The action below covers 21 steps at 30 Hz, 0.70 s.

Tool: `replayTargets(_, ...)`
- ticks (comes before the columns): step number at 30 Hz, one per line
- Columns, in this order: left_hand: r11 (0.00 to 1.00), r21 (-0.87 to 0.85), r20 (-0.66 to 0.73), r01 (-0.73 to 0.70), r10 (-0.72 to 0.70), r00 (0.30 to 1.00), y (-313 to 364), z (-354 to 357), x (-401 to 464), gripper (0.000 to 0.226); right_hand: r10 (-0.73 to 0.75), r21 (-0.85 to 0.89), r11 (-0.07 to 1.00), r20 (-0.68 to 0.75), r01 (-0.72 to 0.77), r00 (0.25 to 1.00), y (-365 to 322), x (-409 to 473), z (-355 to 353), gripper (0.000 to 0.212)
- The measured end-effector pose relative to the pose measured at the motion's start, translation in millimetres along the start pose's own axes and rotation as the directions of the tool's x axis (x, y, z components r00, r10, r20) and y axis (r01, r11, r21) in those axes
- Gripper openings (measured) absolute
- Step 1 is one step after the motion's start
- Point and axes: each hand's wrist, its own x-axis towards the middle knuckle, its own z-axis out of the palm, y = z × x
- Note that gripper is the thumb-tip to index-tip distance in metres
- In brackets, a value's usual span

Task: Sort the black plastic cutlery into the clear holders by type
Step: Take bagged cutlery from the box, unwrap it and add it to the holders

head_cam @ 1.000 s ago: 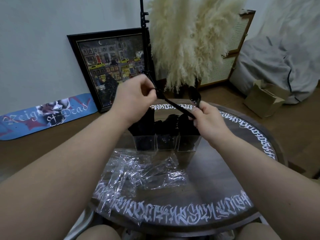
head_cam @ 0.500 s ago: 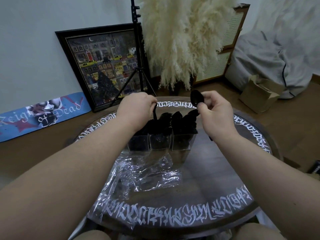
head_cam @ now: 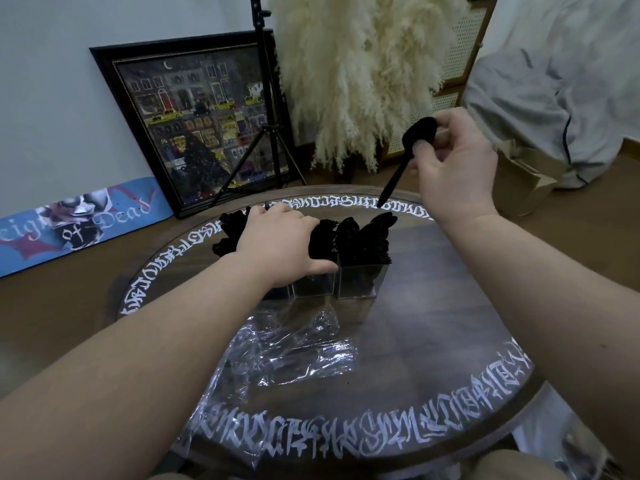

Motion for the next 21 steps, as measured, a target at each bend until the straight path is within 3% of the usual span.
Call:
replayTargets(4, 0.999, -0.041, 0.006, -0.022, 0.022, 1.0, 1, 2, 2, 0.09, 0.0, -0.144, 0.989, 0.124, 0.017, 0.992, 15, -7, 16, 0.011)
replayTargets(8, 0.999, -0.051, -0.002, -0.015, 0.015, 1.0, 2, 5, 3, 0.088, 0.06, -0.273, 0.962, 0.233, 0.006, 0.971, 27, -18, 28, 0.015)
replayTargets(13, 1.0, -0.017, -0.03, -0.009, 0.008, 1.0, 4, 7, 5, 0.083, -0.037, -0.56, 0.767, 0.449, 0.313, 0.893, 45, -32, 37, 0.049)
replayTargets(15, 1.0, -0.001, -0.041, -0.001, 0.001, 0.999, 4, 7, 7, 0.083, -0.004, -0.613, 0.697, 0.515, 0.372, 0.857, 48, -37, 38, 0.063)
replayTargets(17, 1.0, 0.001, -0.065, -0.001, 0.001, 0.998, 4, 7, 8, 0.082, 0.045, -0.646, 0.655, 0.551, 0.392, 0.834, 49, -42, 38, 0.062)
replayTargets(21, 0.996, -0.091, -0.247, 0.003, -0.025, 0.969, 3, 4, -3, 0.078, 0.059, -0.551, 0.805, 0.445, 0.221, 0.894, 42, -55, 27, 0.063)
